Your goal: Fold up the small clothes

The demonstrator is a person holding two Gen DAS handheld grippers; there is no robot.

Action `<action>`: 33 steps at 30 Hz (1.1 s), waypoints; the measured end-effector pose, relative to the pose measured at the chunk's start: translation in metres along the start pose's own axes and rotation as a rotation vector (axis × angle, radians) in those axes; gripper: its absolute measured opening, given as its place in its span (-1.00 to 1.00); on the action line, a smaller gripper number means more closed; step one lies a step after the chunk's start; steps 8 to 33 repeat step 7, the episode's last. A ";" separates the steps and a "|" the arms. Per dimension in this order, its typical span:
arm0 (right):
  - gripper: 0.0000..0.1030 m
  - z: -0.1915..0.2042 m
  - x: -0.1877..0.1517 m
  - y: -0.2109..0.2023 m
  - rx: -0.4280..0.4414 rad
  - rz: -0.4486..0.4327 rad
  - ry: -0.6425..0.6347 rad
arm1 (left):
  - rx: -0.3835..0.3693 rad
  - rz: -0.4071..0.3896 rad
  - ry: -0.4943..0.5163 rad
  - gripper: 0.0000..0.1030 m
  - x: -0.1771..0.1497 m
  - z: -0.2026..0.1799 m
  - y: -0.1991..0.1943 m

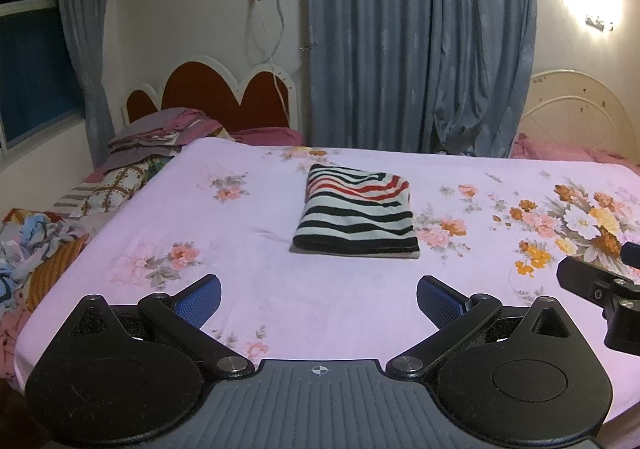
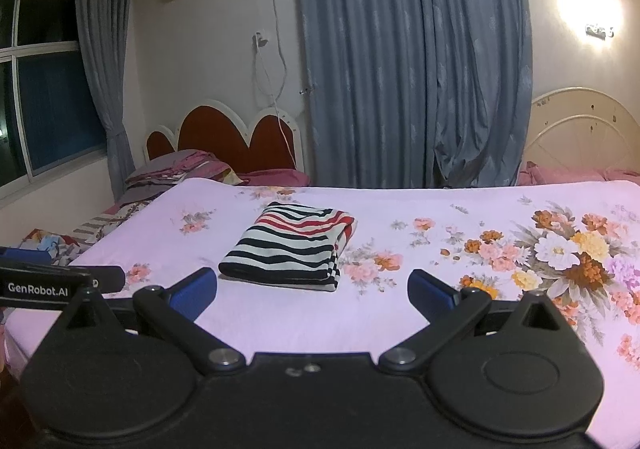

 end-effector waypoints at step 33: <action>0.97 -0.005 -0.008 0.018 -0.019 0.043 0.002 | -0.012 0.002 0.009 0.99 0.000 0.002 0.034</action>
Point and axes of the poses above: each gripper's, at about its wrist camera, not at the fingertips, and y roughly the way its jaws point, z to its left, x to its top, the point moved 7 cm from there along y, roughly the way its jaws point, and after that the axes turned 10 degrees about -x, right-handed, at the moved point
